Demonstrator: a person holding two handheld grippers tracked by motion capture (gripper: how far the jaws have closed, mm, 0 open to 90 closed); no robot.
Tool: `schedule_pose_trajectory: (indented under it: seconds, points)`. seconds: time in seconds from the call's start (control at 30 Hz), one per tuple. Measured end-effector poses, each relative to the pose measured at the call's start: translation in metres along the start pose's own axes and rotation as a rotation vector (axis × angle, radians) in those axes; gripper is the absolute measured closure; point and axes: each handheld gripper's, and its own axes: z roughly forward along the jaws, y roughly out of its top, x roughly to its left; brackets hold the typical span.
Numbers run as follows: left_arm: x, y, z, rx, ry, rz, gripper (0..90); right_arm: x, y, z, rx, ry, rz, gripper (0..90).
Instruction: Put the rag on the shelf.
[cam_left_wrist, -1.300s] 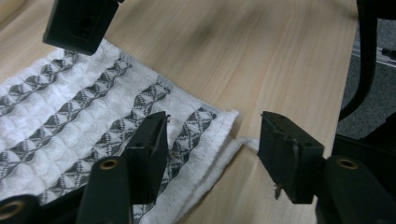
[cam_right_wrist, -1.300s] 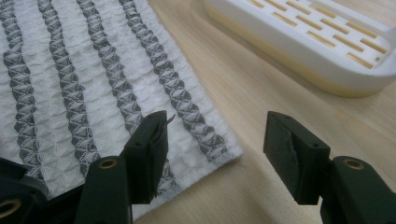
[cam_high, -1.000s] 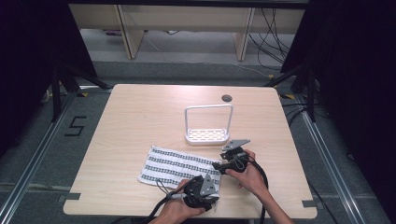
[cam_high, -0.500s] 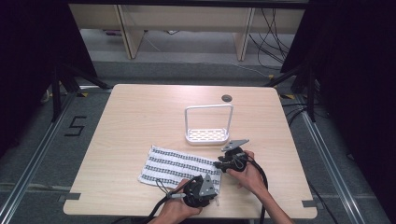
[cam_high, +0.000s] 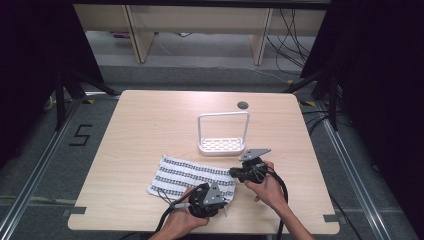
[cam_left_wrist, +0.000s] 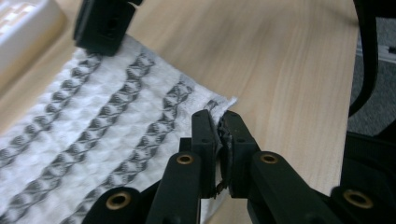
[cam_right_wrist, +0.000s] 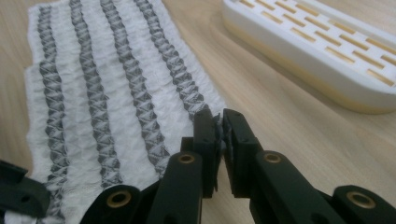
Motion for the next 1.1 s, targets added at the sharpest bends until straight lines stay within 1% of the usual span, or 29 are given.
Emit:
schedule_pose_trajectory:
  seconds: [0.03, 0.07, 0.1, 0.13, 0.17, 0.2, 0.23, 0.33, 0.37, 0.4, 0.47, 0.5, 0.53, 0.57, 0.6, 0.63, 0.67, 0.7, 0.73, 0.77, 0.8, 0.87, 0.9, 0.93, 0.97, 1.0, 1.03, 1.07, 1.1]
  points:
    - [0.001, 0.000, -0.003, -0.011, 0.001, -0.008, 84.7, 0.000, 0.001, -0.001, -0.002, 0.010, 0.005, 85.1]
    - [0.003, 0.001, -0.006, -0.003, 0.007, -0.005, 84.7, 0.000, 0.002, -0.004, 0.009, 0.016, -0.012, 85.2]
    - [0.003, 0.001, -0.006, -0.003, 0.007, -0.005, 84.8, 0.000, 0.002, -0.004, 0.009, 0.016, -0.012, 85.2]
    - [0.005, 0.001, -0.009, -0.014, 0.012, -0.010, 84.8, 0.001, 0.002, -0.003, -0.023, 0.007, -0.005, 85.2]
    - [0.007, 0.001, -0.012, -0.019, 0.013, -0.011, 85.0, 0.001, 0.004, -0.006, -0.032, 0.024, -0.009, 85.3]
    - [0.009, 0.001, -0.017, -0.036, 0.015, -0.027, 85.2, 0.001, 0.005, -0.008, -0.022, 0.036, 0.004, 85.3]
    - [0.009, 0.001, -0.017, -0.036, 0.015, -0.027, 85.2, 0.001, 0.005, -0.008, -0.022, 0.036, 0.004, 85.3]
    - [0.013, 0.005, -0.027, -0.041, 0.018, -0.026, 85.3, 0.003, 0.010, -0.015, -0.037, 0.039, 0.021, 85.3]
    - [0.014, 0.007, -0.030, -0.057, 0.024, -0.030, 85.4, 0.004, 0.013, -0.018, -0.050, 0.041, 0.030, 85.3]
    - [0.015, 0.010, -0.034, -0.088, 0.028, -0.048, 85.5, 0.003, 0.019, -0.024, -0.069, 0.035, 0.018, 85.4]
    - [0.019, 0.016, -0.042, -0.085, 0.026, -0.023, 85.5, 0.004, 0.025, -0.030, -0.083, 0.027, 0.023, 85.4]
    - [0.019, 0.016, -0.042, -0.085, 0.026, -0.023, 85.5, 0.004, 0.025, -0.030, -0.083, 0.027, 0.023, 85.4]
    - [0.021, 0.023, -0.051, -0.117, 0.040, -0.037, 85.5, 0.004, 0.035, -0.037, -0.092, 0.018, 0.015, 85.4]
    - [0.021, 0.023, -0.051, -0.117, 0.040, -0.037, 85.4, 0.006, 0.039, -0.042, -0.094, 0.016, 0.033, 85.5]
    - [0.024, 0.030, -0.059, -0.134, 0.049, -0.039, 85.4, 0.005, 0.044, -0.046, -0.100, 0.011, 0.015, 85.5]
    - [0.024, 0.030, -0.059, -0.134, 0.049, -0.039, 85.5, 0.005, 0.044, -0.046, -0.100, 0.011, 0.015, 85.5]
    - [0.028, 0.037, -0.068, -0.165, 0.058, -0.044, 85.5, 0.006, 0.054, -0.056, -0.123, 0.004, 0.012, 85.6]
    - [0.028, 0.037, -0.068, -0.165, 0.058, -0.044, 85.5, 0.006, 0.054, -0.056, -0.123, 0.004, 0.012, 85.6]
    - [0.030, 0.040, -0.073, -0.174, 0.067, -0.042, 85.5, 0.007, 0.062, -0.065, -0.147, 0.009, 0.006, 85.7]
    - [0.031, 0.042, -0.077, -0.191, 0.072, -0.044, 85.5, 0.007, 0.062, -0.065, -0.147, 0.009, 0.006, 85.7]
    - [0.034, 0.047, -0.086, -0.198, 0.083, -0.043, 85.6, 0.007, 0.069, -0.073, -0.167, 0.020, 0.003, 85.8]
    - [0.039, 0.053, -0.096, -0.217, 0.093, -0.040, 85.6, 0.010, 0.075, -0.082, -0.163, 0.013, 0.011, 85.9]
    - [0.039, 0.053, -0.096, -0.217, 0.093, -0.040, 85.7, 0.010, 0.075, -0.082, -0.163, 0.013, 0.011, 85.9]
    - [0.042, 0.058, -0.103, -0.236, 0.103, -0.041, 85.7, 0.009, 0.077, -0.084, -0.176, 0.011, -0.007, 85.9]
    - [0.043, 0.060, -0.107, -0.248, 0.103, -0.043, 85.7, 0.010, 0.082, -0.090, -0.187, 0.014, 0.001, 85.9]
    - [0.047, 0.066, -0.115, -0.266, 0.108, -0.046, 85.8, 0.012, 0.087, -0.098, -0.183, -0.003, -0.018, 85.9]
    - [0.047, 0.066, -0.115, -0.266, 0.108, -0.046, 85.8, 0.012, 0.087, -0.098, -0.183, -0.003, -0.018, 85.9]
    - [0.050, 0.069, -0.121, -0.278, 0.114, -0.046, 85.8, 0.012, 0.089, -0.100, -0.190, -0.011, -0.036, 86.0]
    - [0.054, 0.075, -0.128, -0.291, 0.122, -0.040, 85.8, 0.014, 0.093, -0.104, -0.188, 0.008, -0.016, 86.0]
